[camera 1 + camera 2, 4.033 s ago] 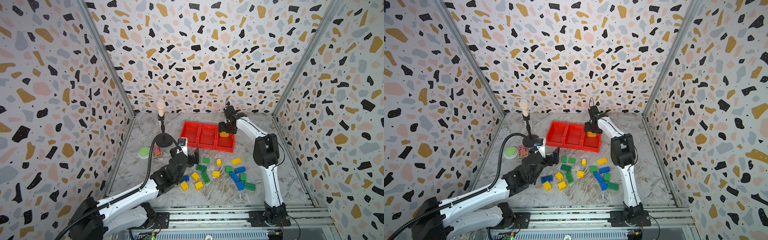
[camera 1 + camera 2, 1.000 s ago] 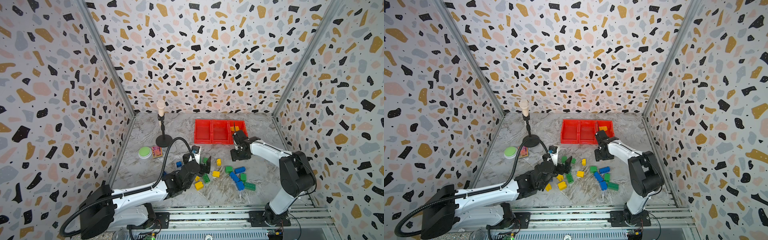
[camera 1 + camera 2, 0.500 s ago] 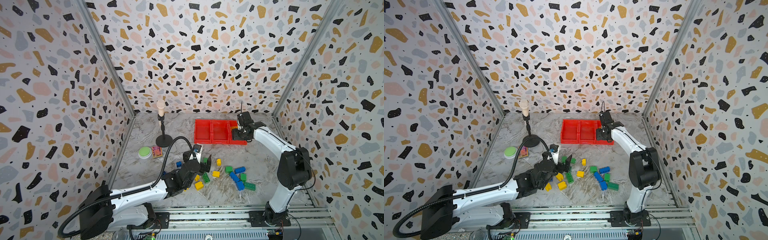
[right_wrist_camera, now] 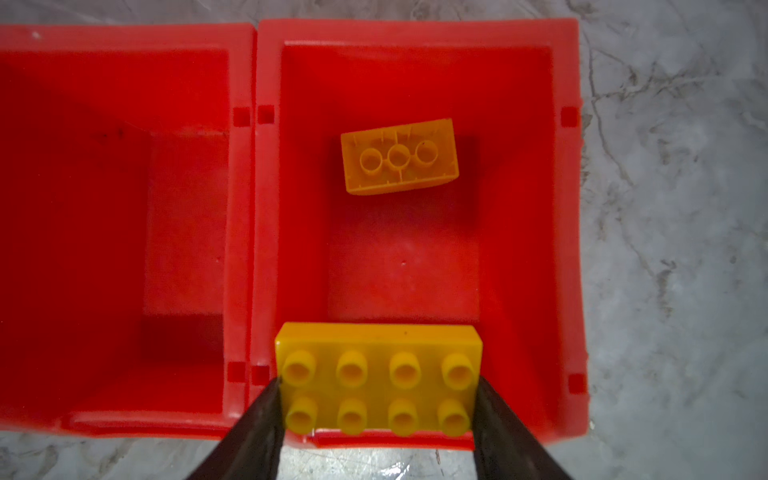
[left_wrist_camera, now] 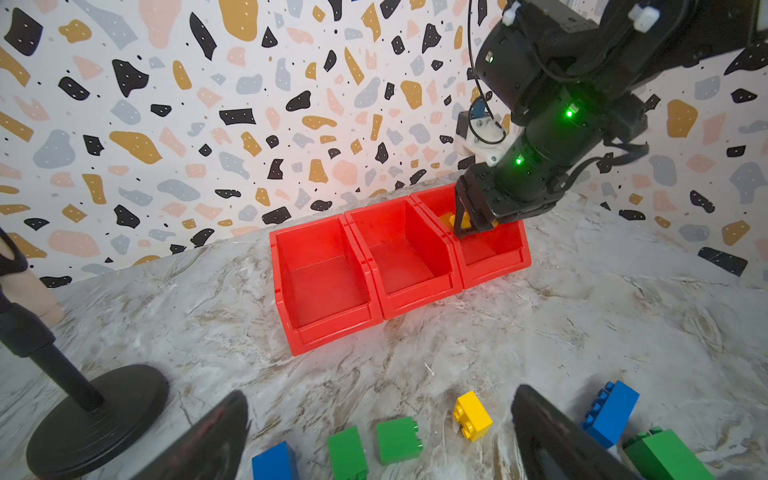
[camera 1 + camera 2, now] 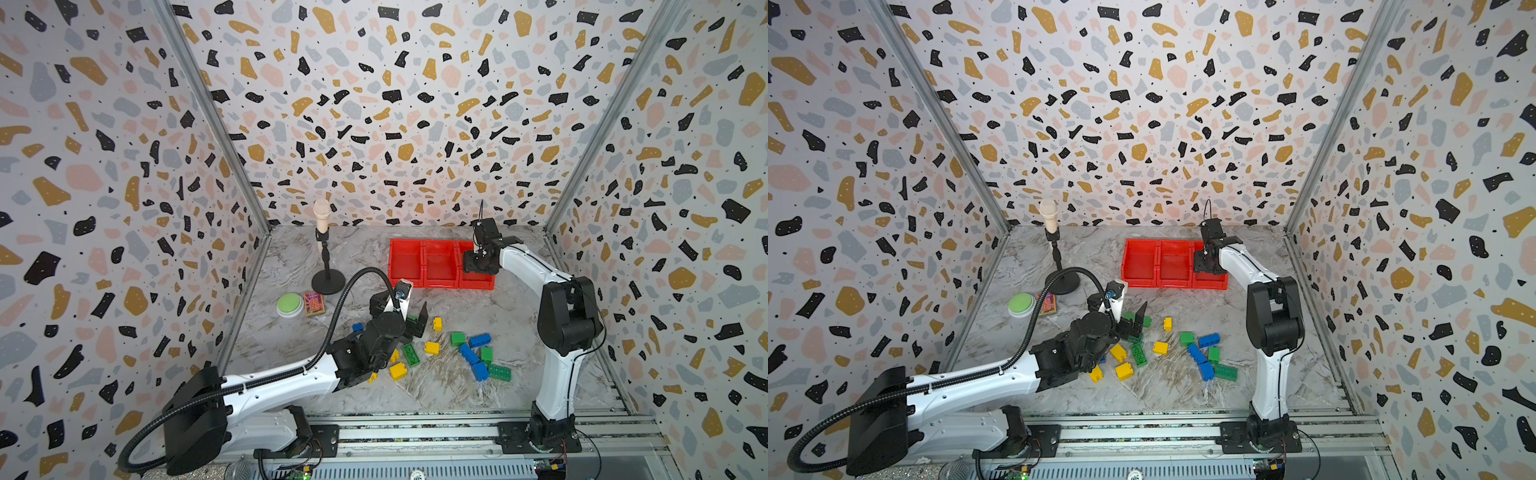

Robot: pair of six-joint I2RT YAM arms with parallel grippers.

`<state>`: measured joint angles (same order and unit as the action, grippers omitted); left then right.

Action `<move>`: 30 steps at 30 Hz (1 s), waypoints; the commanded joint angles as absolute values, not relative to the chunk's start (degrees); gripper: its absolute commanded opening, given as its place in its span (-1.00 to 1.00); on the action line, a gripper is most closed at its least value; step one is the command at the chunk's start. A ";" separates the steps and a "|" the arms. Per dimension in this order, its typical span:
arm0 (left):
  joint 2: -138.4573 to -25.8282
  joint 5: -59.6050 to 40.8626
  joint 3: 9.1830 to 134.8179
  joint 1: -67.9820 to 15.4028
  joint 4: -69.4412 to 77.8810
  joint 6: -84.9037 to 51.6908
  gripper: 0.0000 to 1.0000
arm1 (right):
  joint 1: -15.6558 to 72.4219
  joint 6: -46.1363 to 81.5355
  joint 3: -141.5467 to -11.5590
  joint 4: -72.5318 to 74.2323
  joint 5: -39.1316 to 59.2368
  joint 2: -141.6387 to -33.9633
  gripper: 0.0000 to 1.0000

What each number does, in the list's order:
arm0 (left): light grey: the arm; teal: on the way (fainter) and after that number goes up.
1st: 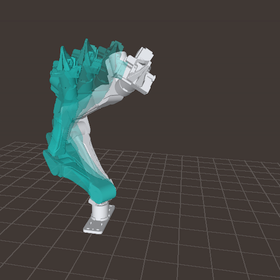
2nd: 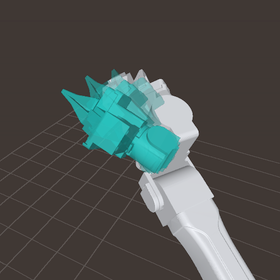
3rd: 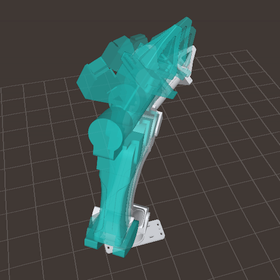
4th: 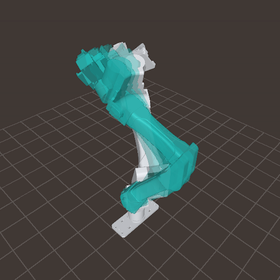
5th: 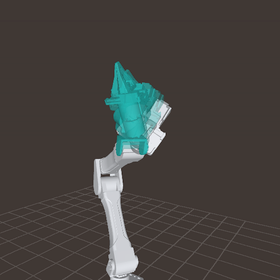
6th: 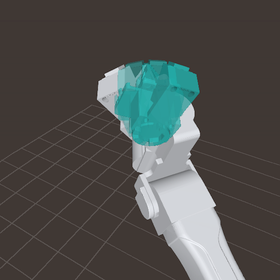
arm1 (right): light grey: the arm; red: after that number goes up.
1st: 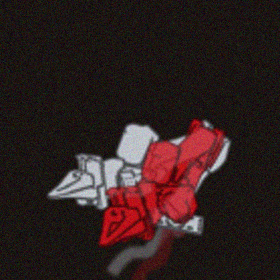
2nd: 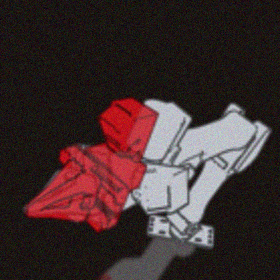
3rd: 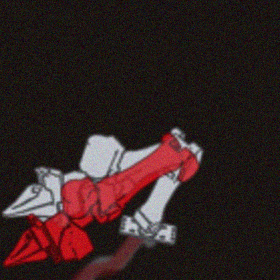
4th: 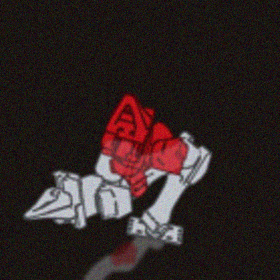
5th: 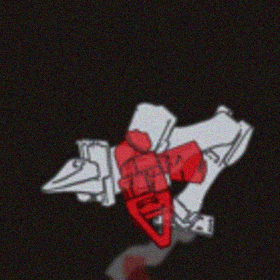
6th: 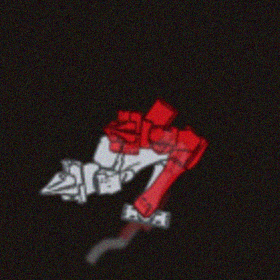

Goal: Sort the legos into containers by color
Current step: 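Carry the yellow brick with the right gripper and drop it into the same red bin, then return the right gripper to a small yellow brick and grasp it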

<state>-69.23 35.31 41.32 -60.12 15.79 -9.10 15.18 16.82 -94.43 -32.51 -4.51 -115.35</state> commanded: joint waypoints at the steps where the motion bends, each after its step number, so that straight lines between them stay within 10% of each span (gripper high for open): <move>1: -69.26 36.94 43.78 -59.62 16.20 -8.20 0.99 | 14.51 17.27 -98.51 -33.34 -4.68 -116.63 0.34; 8: -69.30 38.84 44.63 -58.38 15.73 -11.07 1.00 | 14.32 17.13 -102.43 -35.83 -3.62 -117.35 0.64; 30: -61.68 39.11 35.35 -56.95 12.86 -20.82 1.00 | 33.83 30.23 -71.27 -32.04 0.21 -97.45 0.40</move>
